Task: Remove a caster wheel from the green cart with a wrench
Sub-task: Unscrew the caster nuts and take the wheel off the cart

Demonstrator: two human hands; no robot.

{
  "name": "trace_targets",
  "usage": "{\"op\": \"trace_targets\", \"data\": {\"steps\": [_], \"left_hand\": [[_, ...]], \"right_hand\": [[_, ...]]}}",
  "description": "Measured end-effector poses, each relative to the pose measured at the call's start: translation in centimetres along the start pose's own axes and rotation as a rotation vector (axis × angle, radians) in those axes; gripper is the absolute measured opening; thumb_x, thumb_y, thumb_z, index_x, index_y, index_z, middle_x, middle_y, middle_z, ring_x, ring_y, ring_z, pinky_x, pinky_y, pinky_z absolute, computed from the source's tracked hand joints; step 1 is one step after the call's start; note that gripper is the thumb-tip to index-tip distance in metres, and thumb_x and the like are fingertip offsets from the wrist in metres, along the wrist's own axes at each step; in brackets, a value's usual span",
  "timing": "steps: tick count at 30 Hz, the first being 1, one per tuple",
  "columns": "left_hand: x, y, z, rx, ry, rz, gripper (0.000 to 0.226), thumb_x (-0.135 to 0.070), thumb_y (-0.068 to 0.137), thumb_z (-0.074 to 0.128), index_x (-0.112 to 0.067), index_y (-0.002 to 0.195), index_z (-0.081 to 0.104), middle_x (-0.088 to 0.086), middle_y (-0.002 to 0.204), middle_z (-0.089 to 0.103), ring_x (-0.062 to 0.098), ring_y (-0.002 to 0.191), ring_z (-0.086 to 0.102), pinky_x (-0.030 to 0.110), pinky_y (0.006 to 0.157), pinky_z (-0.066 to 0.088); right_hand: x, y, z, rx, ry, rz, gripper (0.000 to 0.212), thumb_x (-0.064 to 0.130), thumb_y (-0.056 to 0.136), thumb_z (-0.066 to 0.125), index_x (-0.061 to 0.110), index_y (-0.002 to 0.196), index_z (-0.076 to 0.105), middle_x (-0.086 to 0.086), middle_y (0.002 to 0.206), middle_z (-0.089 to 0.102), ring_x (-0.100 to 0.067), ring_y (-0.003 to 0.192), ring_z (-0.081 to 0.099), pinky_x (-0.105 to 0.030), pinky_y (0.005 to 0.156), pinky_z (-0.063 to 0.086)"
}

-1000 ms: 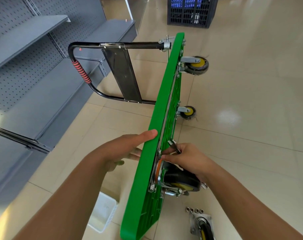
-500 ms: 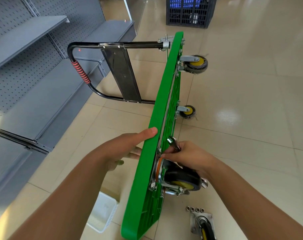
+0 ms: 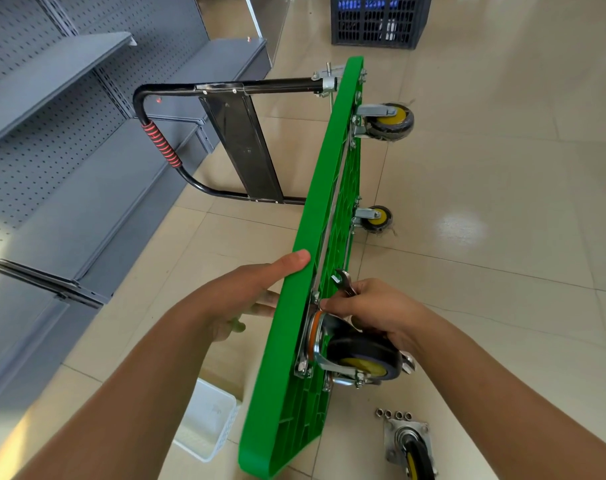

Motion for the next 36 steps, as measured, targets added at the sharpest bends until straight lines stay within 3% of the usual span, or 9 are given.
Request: {"op": "trace_targets", "data": {"steps": [4,9,15,20,22,27,31,36], "left_hand": [[0.11,0.1,-0.01,-0.01,0.002,-0.002,0.062,-0.094,0.053,0.056,-0.05,0.092,0.077,-0.005,0.104,0.079,0.013,0.106,0.058,0.071,0.116,0.013],[0.3,0.4,-0.22,-0.027,0.004,-0.002,0.078,-0.097,0.044,0.059,-0.046,0.099,0.076,-0.003,0.108,0.078,0.013,0.104,0.059,0.072,0.116,0.013],[0.14,0.12,-0.06,-0.022,-0.011,-0.004,0.069,-0.094,0.051,0.058,-0.045,0.097,0.075,-0.005,0.102,0.079,0.012,0.103,0.058,0.071,0.117,0.01],[0.2,0.12,-0.1,-0.029,0.002,-0.014,0.077,-0.095,0.05,0.059,-0.042,0.103,0.076,-0.003,0.105,0.078,0.014,0.106,0.058,0.071,0.116,0.01],[0.26,0.16,-0.07,-0.027,0.009,-0.017,0.079,-0.094,0.05,0.056,-0.041,0.105,0.075,-0.003,0.107,0.078,0.017,0.109,0.058,0.071,0.116,0.01],[0.16,-0.01,0.1,-0.021,-0.011,-0.012,0.067,-0.096,0.053,0.06,-0.046,0.094,0.077,-0.004,0.103,0.079,0.02,0.11,0.057,0.071,0.117,0.009],[0.15,-0.01,0.05,-0.02,-0.012,-0.015,0.067,-0.095,0.05,0.059,-0.048,0.095,0.076,-0.004,0.105,0.078,0.02,0.11,0.057,0.072,0.116,0.009],[0.15,0.07,0.06,-0.023,-0.002,-0.017,0.074,-0.098,0.048,0.06,-0.045,0.098,0.076,-0.003,0.106,0.078,0.019,0.11,0.057,0.071,0.117,0.009]], "right_hand": [[-0.34,0.09,0.15,0.036,0.028,0.015,0.019,0.031,0.079,0.083,0.017,0.078,0.071,-0.005,0.075,0.068,-0.02,0.071,0.056,-0.036,0.074,0.048],[-0.39,0.09,0.15,0.033,0.042,0.004,0.017,0.028,0.081,0.082,0.017,0.075,0.07,-0.001,0.068,0.064,-0.017,0.066,0.054,-0.033,0.071,0.045],[-0.58,0.1,0.19,0.051,0.065,0.025,0.02,0.03,0.078,0.085,0.016,0.078,0.071,-0.006,0.075,0.068,-0.022,0.069,0.059,-0.035,0.069,0.052],[-0.64,0.26,0.27,0.023,0.028,0.014,0.029,0.033,0.078,0.085,0.011,0.094,0.073,-0.015,0.096,0.075,-0.027,0.082,0.067,-0.044,0.086,0.058],[-0.62,0.22,0.21,0.004,0.021,0.009,0.033,0.035,0.079,0.084,0.01,0.097,0.073,-0.012,0.091,0.074,-0.025,0.079,0.065,-0.041,0.083,0.057],[-0.62,0.19,-0.1,-0.02,-0.018,-0.007,0.027,0.039,0.084,0.079,0.014,0.083,0.071,-0.002,0.068,0.064,-0.019,0.067,0.056,-0.031,0.069,0.048],[-0.66,0.08,0.06,0.038,0.003,0.025,0.032,0.036,0.078,0.084,0.011,0.093,0.073,-0.011,0.089,0.075,-0.028,0.081,0.069,-0.04,0.082,0.06],[-0.43,-0.35,0.06,0.032,-0.032,0.01,0.027,0.038,0.08,0.082,0.014,0.087,0.071,-0.009,0.085,0.073,-0.024,0.075,0.067,-0.032,0.068,0.058]]}}
Point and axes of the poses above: each hand's wrist, its own y-axis towards the middle knuckle, its own z-axis out of the palm, x = y × z, the point moved 7 cm from there along y, towards the middle knuckle
